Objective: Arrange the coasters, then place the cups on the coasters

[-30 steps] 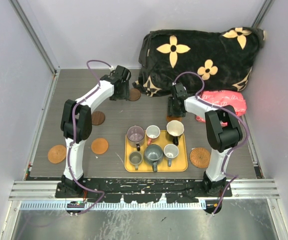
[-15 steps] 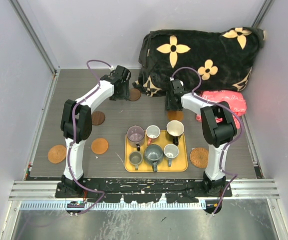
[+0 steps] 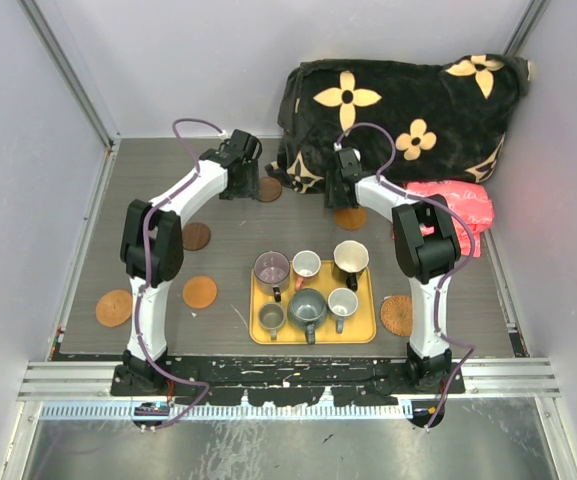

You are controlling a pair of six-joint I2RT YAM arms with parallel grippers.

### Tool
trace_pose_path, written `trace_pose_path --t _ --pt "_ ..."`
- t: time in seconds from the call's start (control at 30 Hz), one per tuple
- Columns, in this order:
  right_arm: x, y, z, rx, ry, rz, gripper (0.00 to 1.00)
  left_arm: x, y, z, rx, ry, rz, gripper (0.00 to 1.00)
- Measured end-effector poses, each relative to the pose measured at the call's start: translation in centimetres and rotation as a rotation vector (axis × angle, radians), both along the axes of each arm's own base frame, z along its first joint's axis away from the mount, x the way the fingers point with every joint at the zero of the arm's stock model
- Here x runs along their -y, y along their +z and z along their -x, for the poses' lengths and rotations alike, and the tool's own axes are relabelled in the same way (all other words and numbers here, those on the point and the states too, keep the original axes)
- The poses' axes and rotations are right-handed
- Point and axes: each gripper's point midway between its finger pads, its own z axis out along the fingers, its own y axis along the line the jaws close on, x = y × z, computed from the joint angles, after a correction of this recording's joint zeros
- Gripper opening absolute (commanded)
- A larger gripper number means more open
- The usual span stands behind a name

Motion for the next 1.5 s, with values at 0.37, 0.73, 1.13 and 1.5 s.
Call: trace_pose_path --t 0.37,0.73,1.13,1.5 --pt "-2.0 0.1 -2.1 0.034 0.036 -0.005 0.49 0.1 0.5 -0.1 0.015 -0.001 0.006 0.58" --pt "-2.6 0.2 -3.0 0.045 0.049 -0.005 0.48 0.0 0.5 -0.1 0.015 -0.001 0.006 0.58" --pt "-2.0 1.3 -0.6 0.047 0.056 -0.01 0.49 0.3 0.8 -0.8 0.044 -0.003 0.017 0.53" --pt "-1.4 9.8 0.7 0.196 0.041 -0.069 0.49 2.2 0.3 -3.1 0.092 -0.035 0.04 0.5"
